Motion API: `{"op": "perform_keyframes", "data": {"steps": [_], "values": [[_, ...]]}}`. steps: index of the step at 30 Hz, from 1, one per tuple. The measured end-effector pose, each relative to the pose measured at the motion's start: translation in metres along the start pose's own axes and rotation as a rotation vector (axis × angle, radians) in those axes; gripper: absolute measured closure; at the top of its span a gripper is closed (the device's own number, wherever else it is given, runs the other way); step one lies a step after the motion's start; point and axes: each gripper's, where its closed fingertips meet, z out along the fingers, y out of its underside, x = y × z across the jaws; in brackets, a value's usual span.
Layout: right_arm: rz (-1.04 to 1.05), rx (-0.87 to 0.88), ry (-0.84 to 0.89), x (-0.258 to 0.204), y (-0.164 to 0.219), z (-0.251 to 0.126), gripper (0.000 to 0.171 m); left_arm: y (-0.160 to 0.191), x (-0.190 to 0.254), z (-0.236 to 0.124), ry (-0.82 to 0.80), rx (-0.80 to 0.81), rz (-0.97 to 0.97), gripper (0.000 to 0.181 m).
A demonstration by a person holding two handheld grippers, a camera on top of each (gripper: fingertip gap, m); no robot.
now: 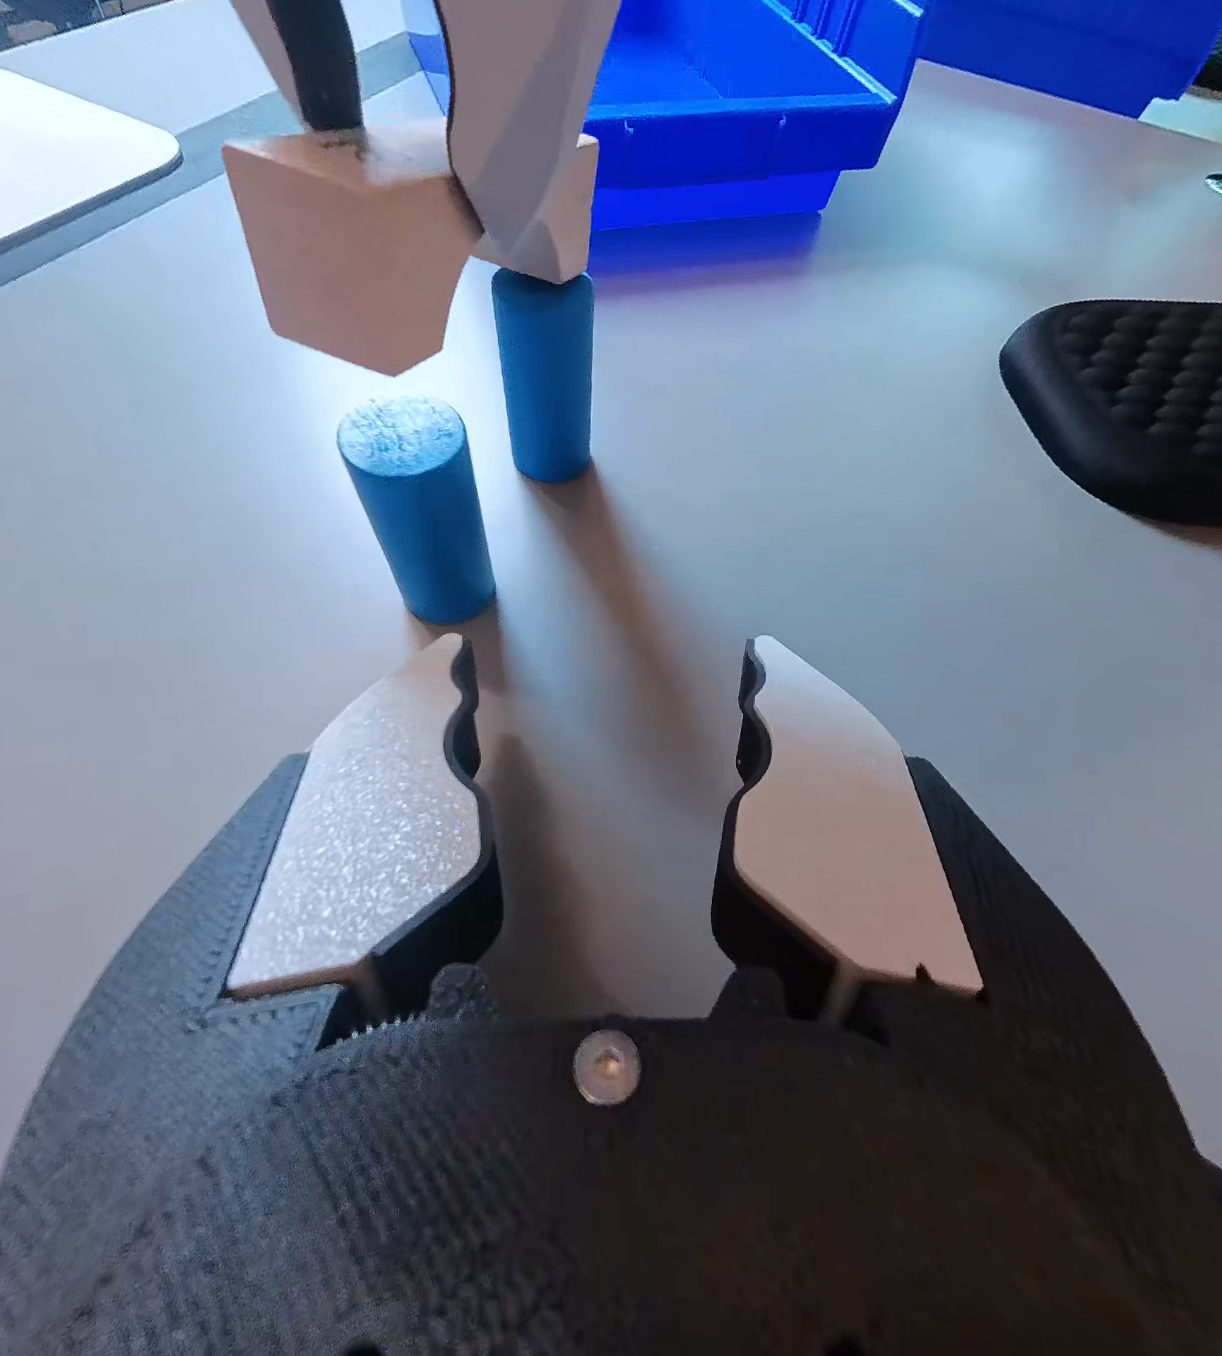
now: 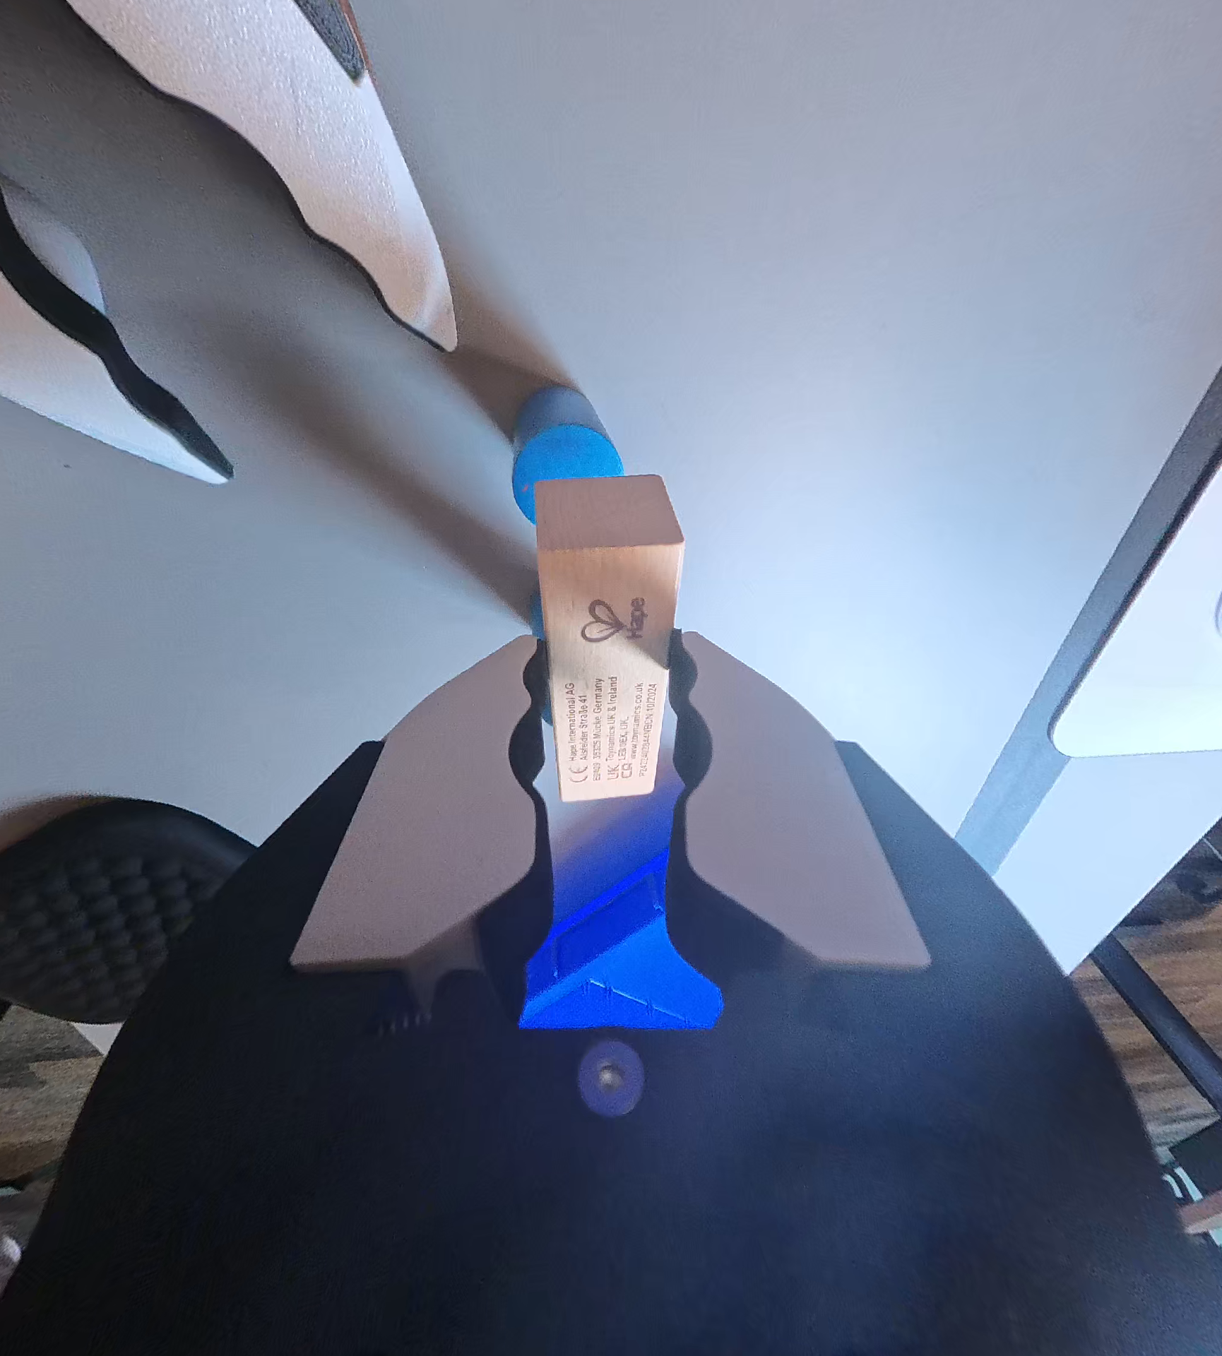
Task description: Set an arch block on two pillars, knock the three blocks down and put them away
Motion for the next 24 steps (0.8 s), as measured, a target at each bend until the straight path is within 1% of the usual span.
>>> {"op": "perform_keyframes", "data": {"steps": [10,24], "values": [[-0.002,0.006,-0.004,-0.0049,-0.0039,0.0083,0.14,-0.0005,0.0005,0.0012,-0.007,0.006,0.006,0.111],[-0.004,0.027,-0.01,-0.0068,-0.006,0.0107,0.14,-0.0019,0.0005,0.001,-0.015,0.015,0.013,0.111]]}}
